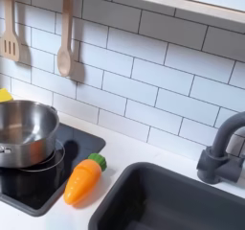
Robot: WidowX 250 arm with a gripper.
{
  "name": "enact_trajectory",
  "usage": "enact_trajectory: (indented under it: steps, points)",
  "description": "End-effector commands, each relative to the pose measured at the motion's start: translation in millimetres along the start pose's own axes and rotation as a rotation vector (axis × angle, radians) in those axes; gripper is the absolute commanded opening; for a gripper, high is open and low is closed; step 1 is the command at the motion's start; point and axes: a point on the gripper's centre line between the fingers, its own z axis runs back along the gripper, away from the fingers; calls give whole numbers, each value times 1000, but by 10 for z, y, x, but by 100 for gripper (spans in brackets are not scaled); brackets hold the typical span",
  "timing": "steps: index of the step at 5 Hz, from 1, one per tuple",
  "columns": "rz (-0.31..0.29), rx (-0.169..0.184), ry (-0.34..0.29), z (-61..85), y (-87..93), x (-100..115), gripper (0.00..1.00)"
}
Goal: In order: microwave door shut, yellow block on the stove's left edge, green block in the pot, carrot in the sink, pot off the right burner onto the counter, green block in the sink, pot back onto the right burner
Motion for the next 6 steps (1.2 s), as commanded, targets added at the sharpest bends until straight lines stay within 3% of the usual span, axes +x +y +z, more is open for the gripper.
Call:
enact_trajectory:
  steps: [1, 3, 6]
  points:
    - [-4, 0, 2, 0, 1, 1, 100]
    - [-4, -1, 3, 0, 0, -1, 100]
    - [-34, -55, -93, -43, -59, 189, 100]
